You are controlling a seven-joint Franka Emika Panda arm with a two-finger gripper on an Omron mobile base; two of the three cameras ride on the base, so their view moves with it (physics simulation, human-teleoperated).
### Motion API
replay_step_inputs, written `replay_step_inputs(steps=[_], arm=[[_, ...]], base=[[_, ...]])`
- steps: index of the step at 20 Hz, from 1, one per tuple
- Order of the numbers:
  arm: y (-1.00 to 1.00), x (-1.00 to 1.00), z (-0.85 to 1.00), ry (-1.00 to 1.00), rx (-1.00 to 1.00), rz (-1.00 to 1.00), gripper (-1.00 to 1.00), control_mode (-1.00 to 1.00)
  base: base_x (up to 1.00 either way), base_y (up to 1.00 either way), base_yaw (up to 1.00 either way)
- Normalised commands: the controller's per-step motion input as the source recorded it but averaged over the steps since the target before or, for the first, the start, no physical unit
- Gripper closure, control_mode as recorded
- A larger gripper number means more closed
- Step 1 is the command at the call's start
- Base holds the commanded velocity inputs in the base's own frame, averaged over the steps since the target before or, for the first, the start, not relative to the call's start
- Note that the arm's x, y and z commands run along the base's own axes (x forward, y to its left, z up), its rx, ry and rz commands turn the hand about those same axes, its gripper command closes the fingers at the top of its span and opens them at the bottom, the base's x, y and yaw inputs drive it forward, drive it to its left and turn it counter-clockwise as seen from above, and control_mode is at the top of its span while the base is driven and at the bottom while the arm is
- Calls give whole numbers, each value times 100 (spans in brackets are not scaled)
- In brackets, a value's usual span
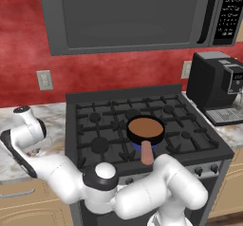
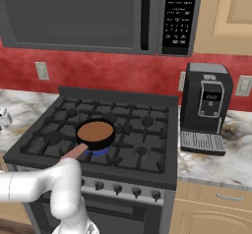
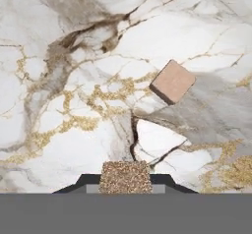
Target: Pick up the sugar cube(s) and place them in the saucepan with hot chocolate.
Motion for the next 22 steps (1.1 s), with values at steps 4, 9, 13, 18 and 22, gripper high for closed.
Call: replay_step_inputs(steps=[4,9,13,18,22], arm=[[-62,-26,59,-2,6,0,100,-100],[-73,-34,53,-5,9,0,100,-100],[-88,-42,46,-9,11,0,100,-100],[-97,-23,38,-9,6,0,100,-100],[-100,-7,41,-6,1,0,100,-100]], base=[[0,0,0],[0,0,0],[0,0,0],[0,0,0],[0,0,0]])
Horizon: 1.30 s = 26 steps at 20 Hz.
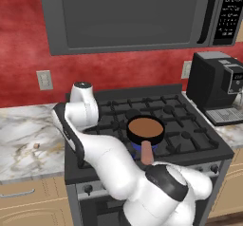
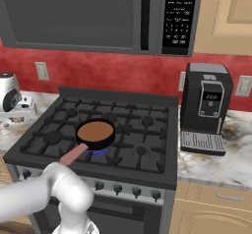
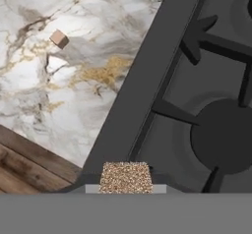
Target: Pick up the sugar cube(s) and place them in the saucepan with hot chocolate.
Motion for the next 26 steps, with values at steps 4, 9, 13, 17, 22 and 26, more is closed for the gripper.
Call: replay_step_inputs(steps=[4,9,13,17,22,26], arm=[[-100,0,36,-2,0,0,100,-100],[-100,-1,29,-2,0,0,100,-100],[-94,-3,33,0,1,0,100,-100],[-91,-10,17,-2,1,0,100,-100],[-99,-3,2,0,0,0,100,-100],[-79,0,0,0,-4,0,100,-100]], base=[[0,0,0],[0,0,0],[0,0,0],[0,0,0],[0,0,0],[0,0,0]])
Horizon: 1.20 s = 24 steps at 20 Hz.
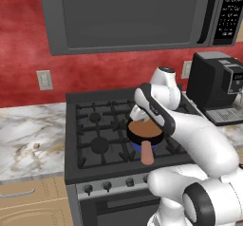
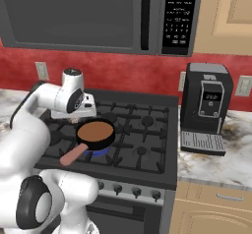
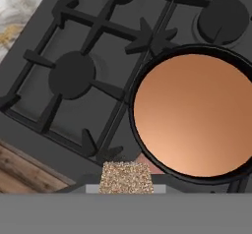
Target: Pick up the sugar cube(s) and place them in the saucepan with hot chocolate.
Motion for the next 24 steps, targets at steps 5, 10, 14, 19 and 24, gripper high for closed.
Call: replay_step_inputs(steps=[5,10,14,19,24], arm=[[-40,4,0,0,-7,-1,100,-100],[-13,24,0,0,-4,-1,100,-100],[0,49,-2,0,-3,0,100,-100],[0,27,-1,0,0,0,100,-100],[0,16,-7,0,0,0,100,-100]], base=[[0,0,0],[0,0,0],[0,0,0],[0,0,0],[0,0,0]])
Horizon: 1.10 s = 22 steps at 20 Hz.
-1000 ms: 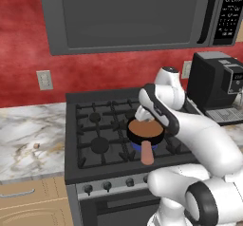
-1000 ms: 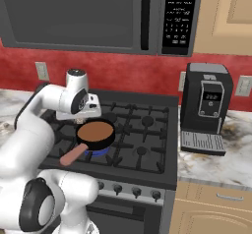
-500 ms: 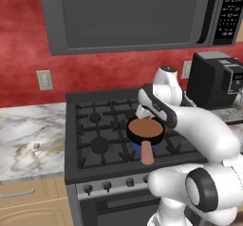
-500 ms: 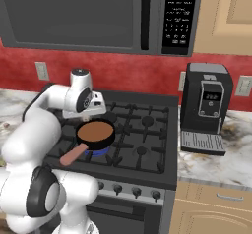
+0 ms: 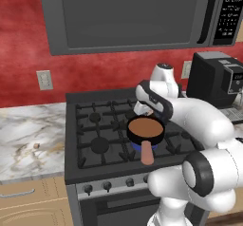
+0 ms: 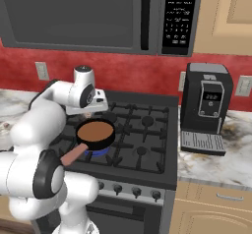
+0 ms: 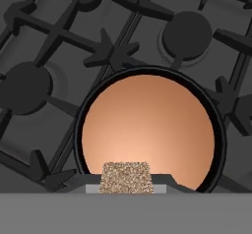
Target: Pick up the sugar cube(s) and place them in the saucepan with hot chocolate.
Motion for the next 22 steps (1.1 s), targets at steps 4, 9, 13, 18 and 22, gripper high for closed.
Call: replay_step_inputs(steps=[4,9,13,18,22], arm=[[0,11,-3,0,0,0,100,-100],[0,8,-2,0,0,0,100,-100],[0,13,-1,0,0,0,100,-100],[-11,28,-10,0,0,0,100,-100],[-27,0,-24,0,0,0,100,-100]], base=[[0,0,0],[0,0,0],[0,0,0],[0,0,0],[0,0,0]])
